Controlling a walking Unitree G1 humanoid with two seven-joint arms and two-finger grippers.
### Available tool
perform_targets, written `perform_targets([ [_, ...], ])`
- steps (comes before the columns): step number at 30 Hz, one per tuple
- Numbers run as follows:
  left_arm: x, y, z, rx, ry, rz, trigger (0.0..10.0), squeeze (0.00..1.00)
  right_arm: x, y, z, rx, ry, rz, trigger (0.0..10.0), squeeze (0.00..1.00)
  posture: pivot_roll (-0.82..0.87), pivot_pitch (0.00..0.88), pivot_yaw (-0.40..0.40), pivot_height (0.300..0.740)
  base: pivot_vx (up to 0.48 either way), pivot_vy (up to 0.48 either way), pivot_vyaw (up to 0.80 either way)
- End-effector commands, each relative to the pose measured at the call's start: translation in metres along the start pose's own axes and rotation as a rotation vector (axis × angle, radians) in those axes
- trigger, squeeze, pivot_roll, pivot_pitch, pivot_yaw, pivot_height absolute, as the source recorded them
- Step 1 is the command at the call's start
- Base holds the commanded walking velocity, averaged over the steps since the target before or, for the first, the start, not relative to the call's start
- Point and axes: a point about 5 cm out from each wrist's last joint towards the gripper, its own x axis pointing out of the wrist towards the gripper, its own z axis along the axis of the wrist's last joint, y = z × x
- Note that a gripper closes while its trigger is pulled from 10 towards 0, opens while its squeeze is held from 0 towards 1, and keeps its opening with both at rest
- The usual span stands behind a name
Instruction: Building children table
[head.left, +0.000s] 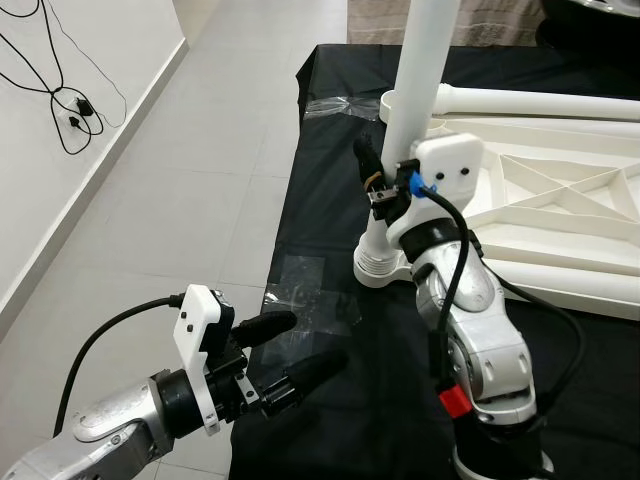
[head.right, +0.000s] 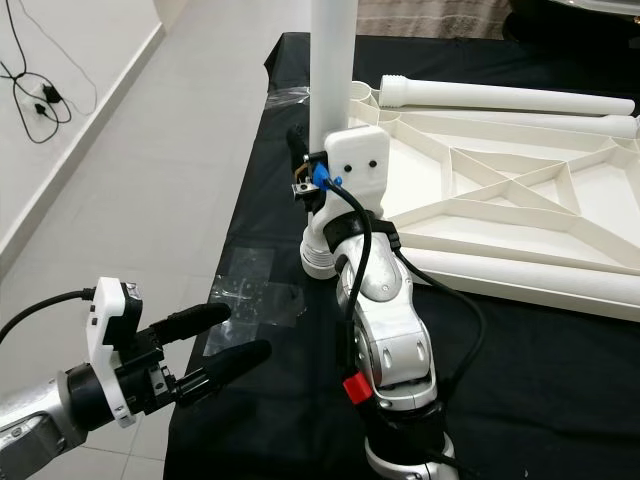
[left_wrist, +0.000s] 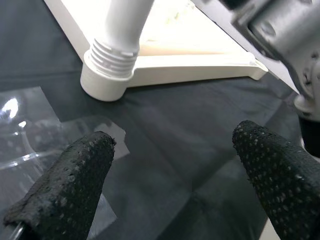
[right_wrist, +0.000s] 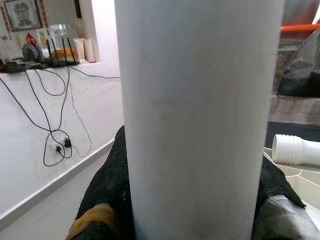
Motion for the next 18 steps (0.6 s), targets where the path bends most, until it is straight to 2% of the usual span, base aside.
perform_targets([
  [1,0.0,0.002,-0.003,-0.001,-0.001,0.02,10.0,0.0,-0.007,-0.006,-0.024,0.026,0.107,-0.024,0.0,0.0,0.08,0.262,0.057,0.74,0.0,0.0,0.0],
  [5,0.0,0.003,-0.002,0.006,-0.007,0.026,10.0,0.0,-0.009,-0.006,-0.026,0.026,0.104,-0.016,0.0,0.0,0.08,0.259,0.055,0.74,0.0,0.0,0.0],
  [8,0.002,0.003,-0.002,0.015,-0.018,0.035,10.0,0.0,-0.019,-0.006,-0.036,0.017,0.114,0.009,0.0,0.0,0.08,0.258,0.057,0.74,0.0,0.0,0.0],
  [18,0.005,0.003,-0.005,0.028,-0.032,0.04,10.0,0.0,-0.021,-0.005,-0.041,0.008,0.125,0.016,0.0,0.0,0.08,0.263,0.055,0.74,0.0,0.0,0.0],
])
